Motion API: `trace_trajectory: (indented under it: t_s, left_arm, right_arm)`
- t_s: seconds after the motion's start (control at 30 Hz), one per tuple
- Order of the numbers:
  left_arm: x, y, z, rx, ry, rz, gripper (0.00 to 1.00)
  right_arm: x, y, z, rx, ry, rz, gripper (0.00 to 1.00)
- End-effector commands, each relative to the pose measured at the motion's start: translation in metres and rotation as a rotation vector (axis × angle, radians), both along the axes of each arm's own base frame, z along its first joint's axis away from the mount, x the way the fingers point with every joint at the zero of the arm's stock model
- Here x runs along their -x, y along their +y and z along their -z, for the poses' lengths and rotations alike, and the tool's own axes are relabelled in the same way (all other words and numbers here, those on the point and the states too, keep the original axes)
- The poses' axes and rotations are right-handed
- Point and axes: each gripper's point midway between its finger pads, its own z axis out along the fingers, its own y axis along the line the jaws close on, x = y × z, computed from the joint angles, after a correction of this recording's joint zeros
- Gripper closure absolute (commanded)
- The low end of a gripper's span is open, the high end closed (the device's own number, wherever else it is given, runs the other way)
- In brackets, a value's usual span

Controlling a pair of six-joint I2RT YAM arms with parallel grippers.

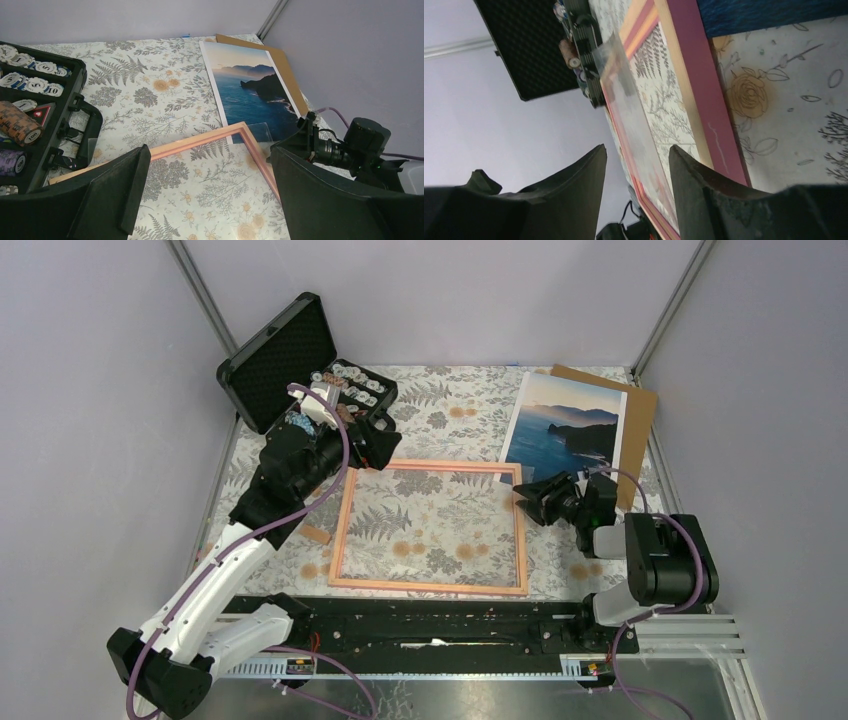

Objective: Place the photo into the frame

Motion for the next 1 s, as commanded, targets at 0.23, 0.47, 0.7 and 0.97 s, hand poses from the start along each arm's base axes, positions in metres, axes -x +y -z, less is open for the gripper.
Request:
trace_trajectory:
  t_s: [0.23, 0.47, 0.7, 0.97]
  left_arm:
    - [-0.002, -0.004, -0.015, 0.034, -0.049, 0.015, 0.01]
    - [-0.004, -0.003, -0.012, 0.027, -0.046, 0.009, 0.01]
    - [-0.003, -0.007, -0.012, 0.032, -0.037, 0.027, 0.01]
    - [-0.008, -0.008, -0.003, 0.019, -0.016, 0.022, 0.01]
  right_arm:
    - [-0.021, 0.04, -0.031, -0.056, -0.261, 0.071, 0.72]
    - [-0.019, 0.044, -0.008, 0.003, -0.143, -0.097, 1.0]
    - [0.0, 0.046, -0.008, -0.021, -0.039, -0.368, 1.0]
    - [0.009, 0.049, 0.0, -0.024, -0.018, -0.469, 1.0]
